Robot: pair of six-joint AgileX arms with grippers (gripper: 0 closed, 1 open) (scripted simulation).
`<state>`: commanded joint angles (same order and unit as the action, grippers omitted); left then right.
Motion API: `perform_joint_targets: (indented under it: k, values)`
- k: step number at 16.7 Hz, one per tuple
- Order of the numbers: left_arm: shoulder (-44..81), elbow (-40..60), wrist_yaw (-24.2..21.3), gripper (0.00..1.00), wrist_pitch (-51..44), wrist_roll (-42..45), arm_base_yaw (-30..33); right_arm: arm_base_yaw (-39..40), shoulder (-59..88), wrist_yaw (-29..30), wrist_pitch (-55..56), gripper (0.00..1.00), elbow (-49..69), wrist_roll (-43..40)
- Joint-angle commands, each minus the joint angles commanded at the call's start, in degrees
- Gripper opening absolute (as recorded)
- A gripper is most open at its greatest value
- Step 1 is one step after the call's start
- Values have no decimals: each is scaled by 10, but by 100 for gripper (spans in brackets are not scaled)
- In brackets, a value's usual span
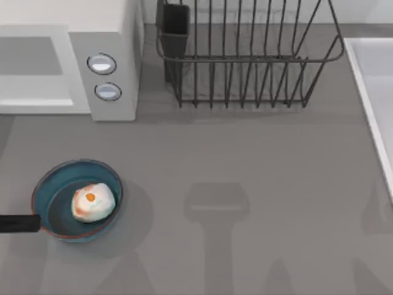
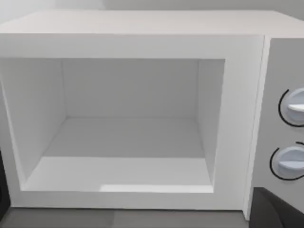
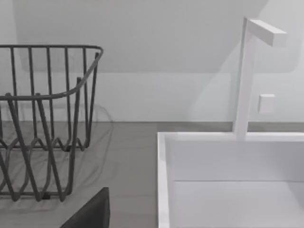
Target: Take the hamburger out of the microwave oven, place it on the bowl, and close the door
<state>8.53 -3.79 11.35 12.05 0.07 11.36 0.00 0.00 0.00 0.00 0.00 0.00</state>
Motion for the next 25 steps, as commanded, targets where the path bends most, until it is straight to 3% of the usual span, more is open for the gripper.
perform_joint_targets:
  k: [7,13,20,25]
  values:
    - [119,-26,-84,0,149,2,-83,0,0,0,0,100,0,0]
    - [156,9,-85,0,158,2,-89,0,0,0,0,100,0,0]
    - [324,12,-106,0,321,4,-109,0,0,0,0,100,0,0]
    - [350,13,-111,0,348,4,-113,0,0,0,0,100,0,0]
